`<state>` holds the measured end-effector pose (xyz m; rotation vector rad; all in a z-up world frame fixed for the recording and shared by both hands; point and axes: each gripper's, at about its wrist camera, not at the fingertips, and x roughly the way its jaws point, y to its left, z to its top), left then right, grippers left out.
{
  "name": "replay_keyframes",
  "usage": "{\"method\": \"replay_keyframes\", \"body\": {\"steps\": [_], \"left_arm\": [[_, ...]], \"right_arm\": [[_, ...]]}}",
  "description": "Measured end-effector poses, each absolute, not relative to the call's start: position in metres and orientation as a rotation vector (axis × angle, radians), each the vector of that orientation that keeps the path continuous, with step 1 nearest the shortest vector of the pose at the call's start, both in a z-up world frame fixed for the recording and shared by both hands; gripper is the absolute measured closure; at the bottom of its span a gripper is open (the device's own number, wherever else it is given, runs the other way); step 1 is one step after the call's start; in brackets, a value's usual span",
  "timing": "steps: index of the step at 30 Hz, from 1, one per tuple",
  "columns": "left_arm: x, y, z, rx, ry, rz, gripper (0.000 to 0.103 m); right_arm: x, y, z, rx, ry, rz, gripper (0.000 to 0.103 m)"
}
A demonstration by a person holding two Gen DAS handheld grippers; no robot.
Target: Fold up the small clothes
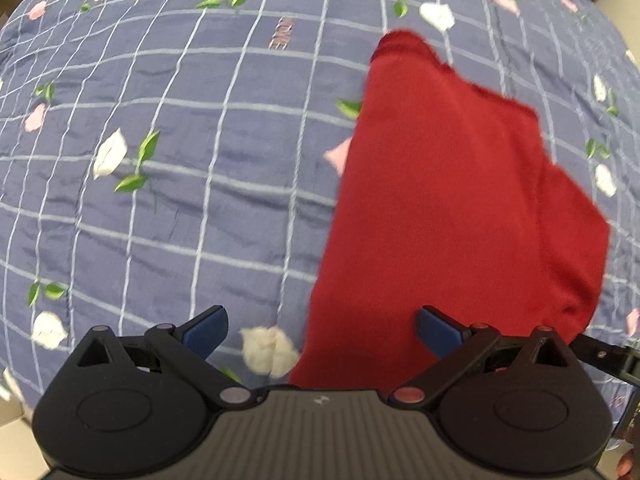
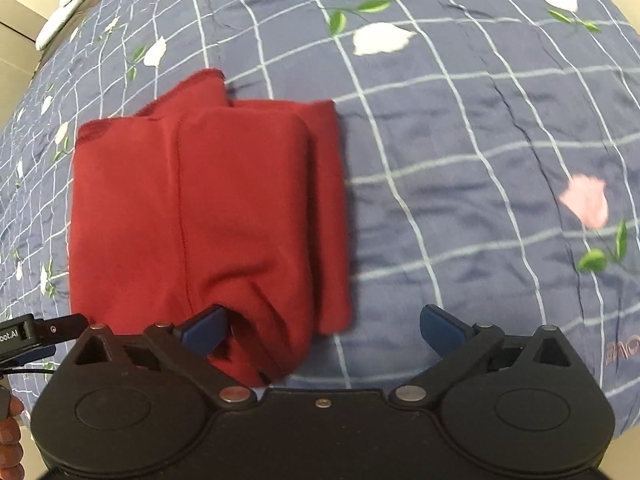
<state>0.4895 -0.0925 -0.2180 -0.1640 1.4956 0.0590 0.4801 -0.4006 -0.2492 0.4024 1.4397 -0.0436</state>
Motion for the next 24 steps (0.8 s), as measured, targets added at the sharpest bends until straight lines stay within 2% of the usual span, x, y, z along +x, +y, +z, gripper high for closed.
{"method": "replay_keyframes", "body": {"steps": [5,11,15,24], "left_arm": [[0.507,-0.099,-0.220,-0.130,1.479,0.037,0.001],[0.530,-0.101,-0.233,-0.107,1.500,0.033,0.001],[0.540,-0.104,-0.242,-0.093,1.523,0.011,0.001],[0.544,-0.104,-0.248,-0.139,1.545,-0.003,0.001]], "right_arm": [[0.499,-0.399,-0.253,0.411,1.426,-0.029,0.002],[0.512,-0.411,-0.254,0.558,1.372,-0.056,0.002],[0.523,-0.407,-0.261,0.521,1.395,-0.059,0.005],[0.525,-0.393,-0.269,0.477,1.420,-0.042,0.033]]}}
